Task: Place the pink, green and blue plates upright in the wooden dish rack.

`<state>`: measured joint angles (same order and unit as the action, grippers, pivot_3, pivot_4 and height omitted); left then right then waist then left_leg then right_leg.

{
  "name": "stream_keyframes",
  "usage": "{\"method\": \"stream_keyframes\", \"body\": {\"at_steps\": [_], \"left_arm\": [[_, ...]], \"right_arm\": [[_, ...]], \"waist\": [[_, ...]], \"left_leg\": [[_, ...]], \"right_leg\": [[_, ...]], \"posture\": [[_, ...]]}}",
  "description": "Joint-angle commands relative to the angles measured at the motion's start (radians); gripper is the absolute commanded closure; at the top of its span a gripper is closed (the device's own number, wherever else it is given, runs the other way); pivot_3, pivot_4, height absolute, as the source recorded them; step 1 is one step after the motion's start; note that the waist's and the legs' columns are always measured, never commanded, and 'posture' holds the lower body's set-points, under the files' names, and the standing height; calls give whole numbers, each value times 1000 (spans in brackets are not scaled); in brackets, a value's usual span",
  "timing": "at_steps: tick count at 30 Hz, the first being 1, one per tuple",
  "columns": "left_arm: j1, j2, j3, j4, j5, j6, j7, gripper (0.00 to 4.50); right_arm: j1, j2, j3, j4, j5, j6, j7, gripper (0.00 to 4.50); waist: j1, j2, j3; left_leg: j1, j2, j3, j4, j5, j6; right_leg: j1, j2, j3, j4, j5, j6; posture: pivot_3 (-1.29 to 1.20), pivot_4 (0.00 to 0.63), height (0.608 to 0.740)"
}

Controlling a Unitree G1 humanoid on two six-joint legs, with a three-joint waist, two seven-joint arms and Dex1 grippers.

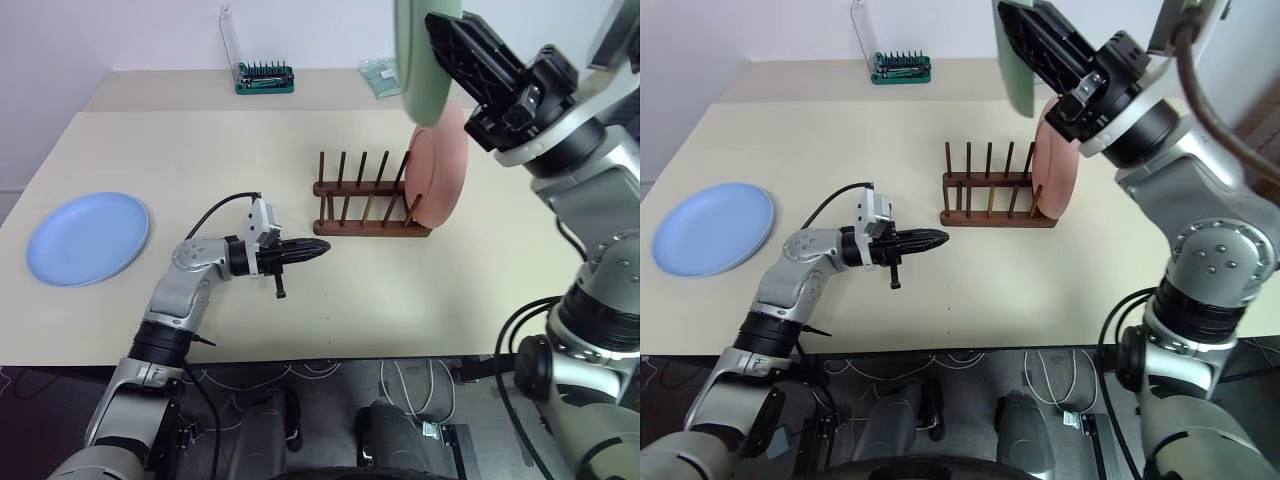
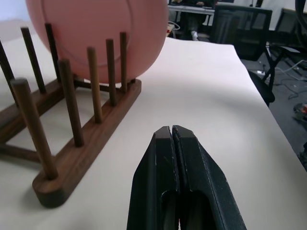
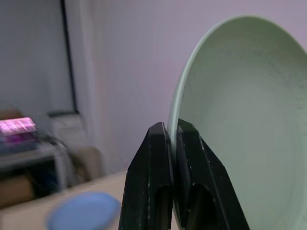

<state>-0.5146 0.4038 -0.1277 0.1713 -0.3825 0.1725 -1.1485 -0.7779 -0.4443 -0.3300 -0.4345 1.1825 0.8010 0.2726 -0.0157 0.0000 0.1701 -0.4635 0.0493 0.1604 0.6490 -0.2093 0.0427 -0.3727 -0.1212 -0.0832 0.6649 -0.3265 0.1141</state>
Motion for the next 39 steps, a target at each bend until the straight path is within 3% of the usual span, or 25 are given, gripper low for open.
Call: {"method": "stream_keyframes", "body": {"at_steps": [1, 15, 36, 39], "left_arm": [[5, 13, 32, -57, -20, 9, 10, 4500], [13, 39, 73, -98, -44, 50, 30, 4500], [19, 38, 80, -109, -41, 58, 34, 4500], [18, 38, 79, -107, -40, 56, 34, 4500]], "right_arm": [[36, 18, 4, 43, 31, 2, -42, 4452], [82, 89, 51, 215, 28, -1, -43, 4452], [105, 133, 12, 337, 18, 2, -122, 4452], [108, 135, 12, 340, 16, 0, -122, 3576]], "waist": [[0, 0, 0], [-2, 0, 0], [-3, 0, 0], [-3, 0, 0]], "left_leg": [[0, 0, 0, 0, 0, 0], [0, 0, 1, -1, 0, 0], [0, 0, 1, -1, 0, -1], [0, 0, 1, -1, 0, -1]], "right_leg": [[0, 0, 0, 0, 0, 0], [-1, 1, 0, 0, 0, 0], [-1, 1, 0, 0, 0, 0], [-1, 1, 0, 0, 0, 0]], "posture": [[0, 150, 732], [0, 150, 732], [0, 150, 732], [0, 150, 732]]}}
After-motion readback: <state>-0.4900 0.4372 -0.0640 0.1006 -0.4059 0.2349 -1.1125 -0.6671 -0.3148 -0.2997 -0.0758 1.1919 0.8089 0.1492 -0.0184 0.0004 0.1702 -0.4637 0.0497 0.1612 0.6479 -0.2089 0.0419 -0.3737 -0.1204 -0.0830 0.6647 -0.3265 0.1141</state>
